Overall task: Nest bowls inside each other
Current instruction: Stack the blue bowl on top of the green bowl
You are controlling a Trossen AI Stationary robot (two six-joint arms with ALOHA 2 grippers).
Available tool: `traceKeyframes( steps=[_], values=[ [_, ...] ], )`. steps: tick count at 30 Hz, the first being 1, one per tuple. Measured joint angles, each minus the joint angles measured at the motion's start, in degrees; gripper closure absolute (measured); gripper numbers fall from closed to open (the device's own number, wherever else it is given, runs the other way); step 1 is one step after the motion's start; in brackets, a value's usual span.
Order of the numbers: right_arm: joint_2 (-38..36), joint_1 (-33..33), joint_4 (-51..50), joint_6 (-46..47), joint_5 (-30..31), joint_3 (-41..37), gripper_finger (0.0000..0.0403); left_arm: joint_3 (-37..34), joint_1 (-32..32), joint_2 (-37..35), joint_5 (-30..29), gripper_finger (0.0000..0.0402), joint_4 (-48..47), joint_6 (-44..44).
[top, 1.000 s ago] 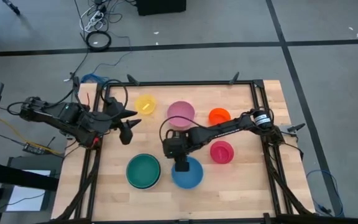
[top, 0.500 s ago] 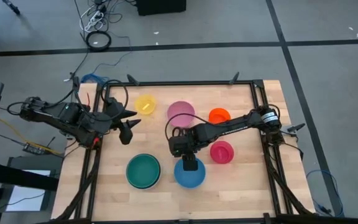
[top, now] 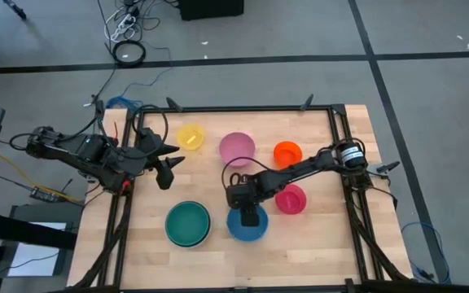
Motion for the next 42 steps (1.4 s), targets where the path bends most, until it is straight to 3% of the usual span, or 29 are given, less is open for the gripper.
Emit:
traceKeyframes(
  steps=[4, 9, 14, 19, 25, 32, 42],
  values=[
    [0.0, -1.1, 0.0, -0.1, -1.8, -1.3, 0.0282, 0.0, 0.0, 0.0, 0.0, 0.0225, 0.0, -0.1],
    [-0.2, -1.7, -5.1, -2.9, -5.4, 1.8, 0.0386, 0.0, 0.0, 0.0, 0.0, 0.0225, 0.2, -0.1],
    [0.2, -1.8, -14.2, -6.5, -0.7, 9.5, 0.0397, 0.0, 0.0, 0.0, 0.0, 0.0225, 0.2, -0.1],
    [-0.1, -2.0, -14.2, -9.8, 0.2, 20.3, 0.0399, 0.0, 0.0, 0.0, -1.9, 0.0225, 1.0, -0.1],
    [0.1, -1.9, -0.4, -11.2, -4.1, 23.9, 0.0401, 0.0, 0.0, -0.1, -3.0, 0.0225, 10.6, 0.8],
    [4.3, -1.8, 16.0, -10.6, -6.7, 23.9, 0.0402, 0.0, 0.0, -0.1, -1.8, 0.0225, 23.7, 10.7],
    [10.1, -2.2, 27.5, -7.2, -6.2, 23.8, 0.0386, 0.0, 0.0, -0.5, -1.7, 0.0225, 26.2, 13.4]
  ],
)
